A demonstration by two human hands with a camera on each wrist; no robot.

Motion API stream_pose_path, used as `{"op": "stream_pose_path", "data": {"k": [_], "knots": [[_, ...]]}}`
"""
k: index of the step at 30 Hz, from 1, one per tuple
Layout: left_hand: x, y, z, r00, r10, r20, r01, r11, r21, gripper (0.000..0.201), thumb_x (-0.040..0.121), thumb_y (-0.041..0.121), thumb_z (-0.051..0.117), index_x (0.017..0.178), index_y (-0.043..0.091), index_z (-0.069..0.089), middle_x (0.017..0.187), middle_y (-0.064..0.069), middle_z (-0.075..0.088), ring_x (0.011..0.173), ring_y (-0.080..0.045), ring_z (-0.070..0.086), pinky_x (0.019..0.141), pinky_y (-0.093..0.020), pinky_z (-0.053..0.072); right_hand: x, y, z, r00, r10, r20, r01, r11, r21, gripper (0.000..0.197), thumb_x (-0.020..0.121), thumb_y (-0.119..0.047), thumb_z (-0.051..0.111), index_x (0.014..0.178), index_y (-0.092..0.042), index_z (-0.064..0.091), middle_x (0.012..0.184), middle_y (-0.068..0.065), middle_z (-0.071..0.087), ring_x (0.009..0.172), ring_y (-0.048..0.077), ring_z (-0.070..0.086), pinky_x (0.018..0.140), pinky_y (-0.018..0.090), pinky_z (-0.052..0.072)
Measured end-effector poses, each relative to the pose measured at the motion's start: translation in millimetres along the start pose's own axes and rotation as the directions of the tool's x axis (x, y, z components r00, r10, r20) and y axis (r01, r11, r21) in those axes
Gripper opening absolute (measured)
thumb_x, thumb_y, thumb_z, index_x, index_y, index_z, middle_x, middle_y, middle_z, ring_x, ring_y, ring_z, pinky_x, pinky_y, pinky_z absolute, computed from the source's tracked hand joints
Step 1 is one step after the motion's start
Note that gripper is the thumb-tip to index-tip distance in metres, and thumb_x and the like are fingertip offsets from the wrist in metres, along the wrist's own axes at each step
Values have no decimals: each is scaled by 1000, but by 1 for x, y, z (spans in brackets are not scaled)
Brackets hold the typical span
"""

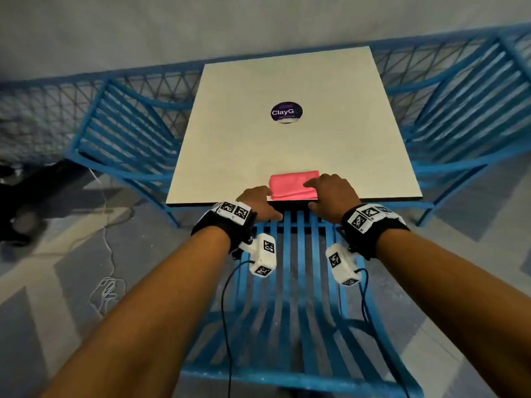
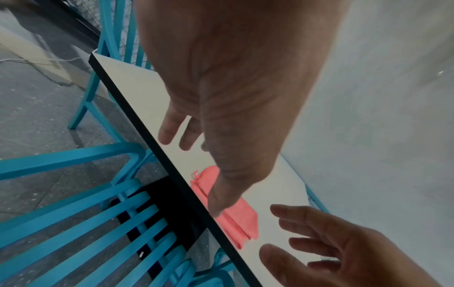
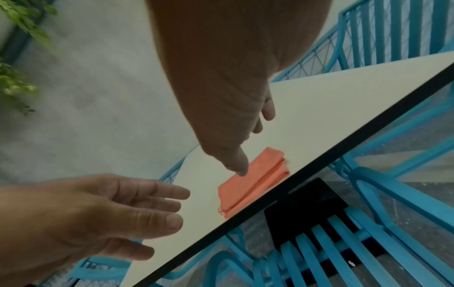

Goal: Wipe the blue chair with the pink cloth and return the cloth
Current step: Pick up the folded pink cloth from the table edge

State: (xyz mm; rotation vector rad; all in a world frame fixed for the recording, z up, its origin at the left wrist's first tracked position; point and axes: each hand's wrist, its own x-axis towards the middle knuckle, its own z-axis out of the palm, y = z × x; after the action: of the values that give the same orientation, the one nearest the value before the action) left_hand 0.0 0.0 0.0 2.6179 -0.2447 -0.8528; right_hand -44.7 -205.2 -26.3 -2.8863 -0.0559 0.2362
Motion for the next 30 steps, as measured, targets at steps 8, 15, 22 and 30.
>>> {"op": "stream_pose_path", "data": {"k": [8,15,22,30], "knots": [[68,-2,38,993,38,-112,-46,996,-76,63,86,23,73,145,18,51,149,-8,53,124,-28,61,101,-34,51,42,16,44,999,-8,-52,3,995,-104,48,83,-23,67,131,-17,61,121,14,65,105,35,60,88,43,48],[109,-16,74,973,109,-202,-106,994,25,63,87,26,75,145,19,52,144,-7,56,130,-31,53,107,-41,45,58,26,79,999,14,-47,-22,984,-179,35,74,-10,67,109,-11,66,105,12,66,92,34,58,72,39,47],[133,-25,86,926,186,-327,-108,964,241,50,89,19,72,138,22,60,133,-11,54,118,-34,52,90,-44,52,74,49,97,994,70,-86,-72,997,-21,39,75,3,66,112,-10,66,110,14,61,99,36,54,65,41,54],[133,-20,80,901,291,-321,-148,903,404,22,90,0,62,107,7,74,102,-16,67,88,-39,66,58,-40,46,85,58,102,986,90,-139,-68,985,160,20,83,5,62,97,-2,75,103,20,61,86,40,63,73,42,56]]}}
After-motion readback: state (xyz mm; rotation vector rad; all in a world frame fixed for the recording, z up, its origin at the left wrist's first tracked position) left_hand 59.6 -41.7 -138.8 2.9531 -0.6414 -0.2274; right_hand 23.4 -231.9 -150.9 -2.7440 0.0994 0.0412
